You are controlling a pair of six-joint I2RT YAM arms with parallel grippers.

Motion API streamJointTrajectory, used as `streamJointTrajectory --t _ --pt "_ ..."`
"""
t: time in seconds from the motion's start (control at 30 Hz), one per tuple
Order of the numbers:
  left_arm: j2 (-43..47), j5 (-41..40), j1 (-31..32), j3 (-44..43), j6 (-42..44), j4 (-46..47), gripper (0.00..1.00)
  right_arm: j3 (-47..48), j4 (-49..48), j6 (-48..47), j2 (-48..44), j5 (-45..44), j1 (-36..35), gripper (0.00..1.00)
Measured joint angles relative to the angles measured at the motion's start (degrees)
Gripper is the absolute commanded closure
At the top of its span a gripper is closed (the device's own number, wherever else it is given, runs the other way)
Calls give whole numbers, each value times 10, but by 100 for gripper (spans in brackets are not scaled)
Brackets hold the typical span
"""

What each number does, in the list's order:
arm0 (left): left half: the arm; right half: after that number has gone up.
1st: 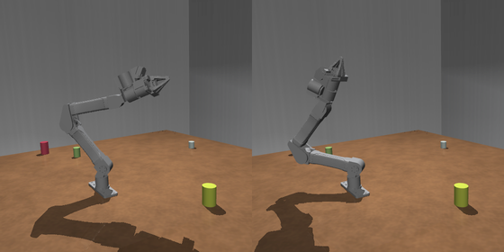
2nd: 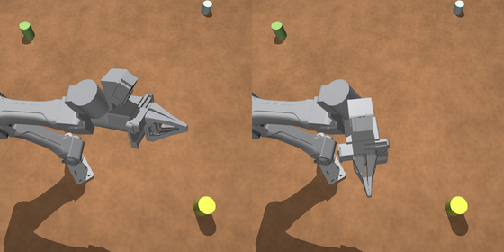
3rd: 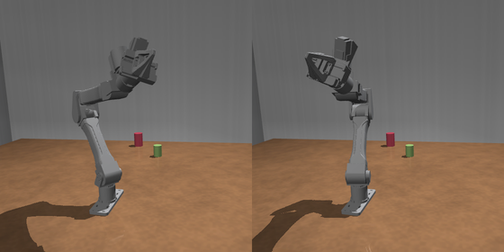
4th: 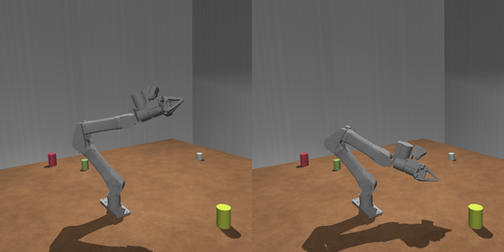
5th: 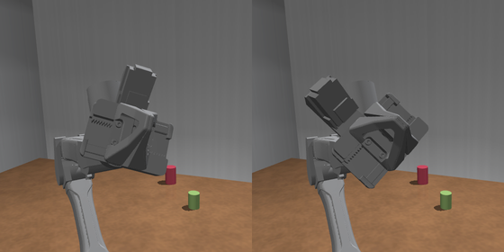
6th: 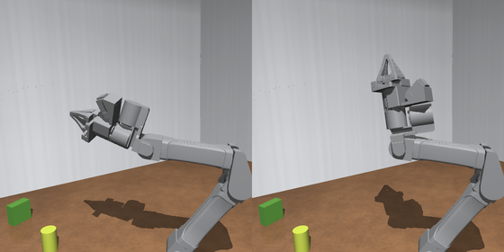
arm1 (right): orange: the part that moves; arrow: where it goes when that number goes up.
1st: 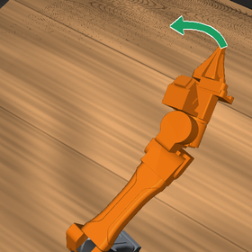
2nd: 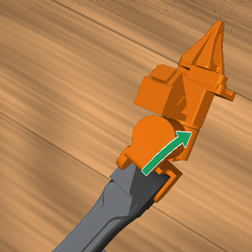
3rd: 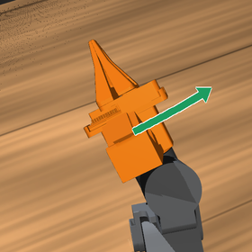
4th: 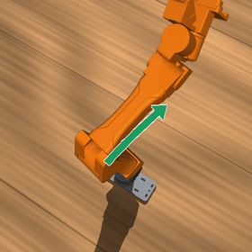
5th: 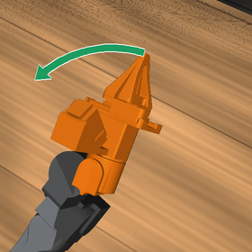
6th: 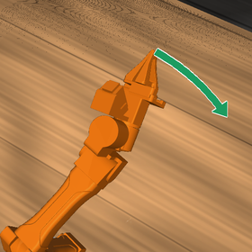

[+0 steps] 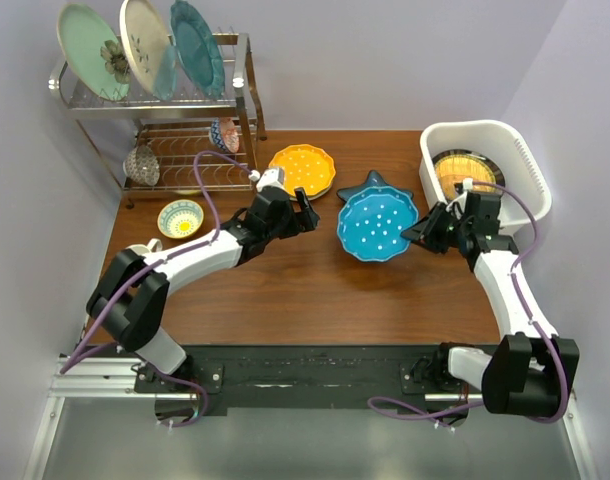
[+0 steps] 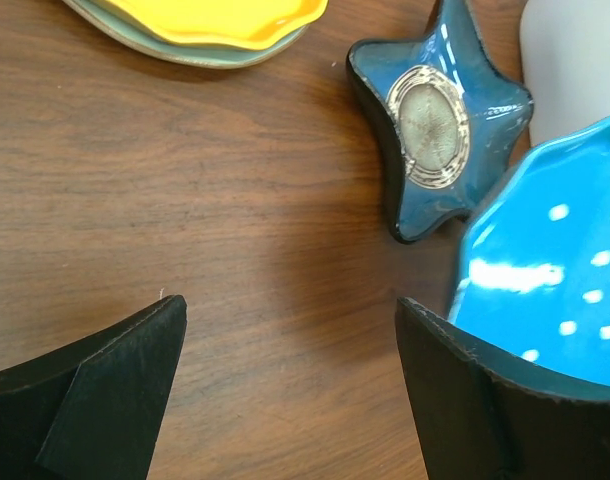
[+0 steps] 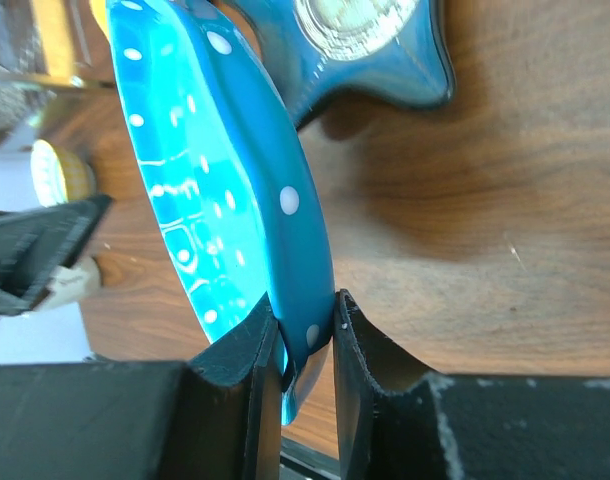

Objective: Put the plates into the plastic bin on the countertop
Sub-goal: Place the plate in the plastic bin.

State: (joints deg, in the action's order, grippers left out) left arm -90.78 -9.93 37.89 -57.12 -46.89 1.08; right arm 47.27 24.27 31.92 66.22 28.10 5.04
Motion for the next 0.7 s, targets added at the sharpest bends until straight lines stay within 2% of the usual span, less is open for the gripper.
streamJointTrajectory --t 0.37,0.7 --pt "-33 9 0 -6 0 1 12 41 -3 19 21 45 64 100" --pt "-43 22 0 -6 -1 2 12 71 -29 49 53 47 97 100"
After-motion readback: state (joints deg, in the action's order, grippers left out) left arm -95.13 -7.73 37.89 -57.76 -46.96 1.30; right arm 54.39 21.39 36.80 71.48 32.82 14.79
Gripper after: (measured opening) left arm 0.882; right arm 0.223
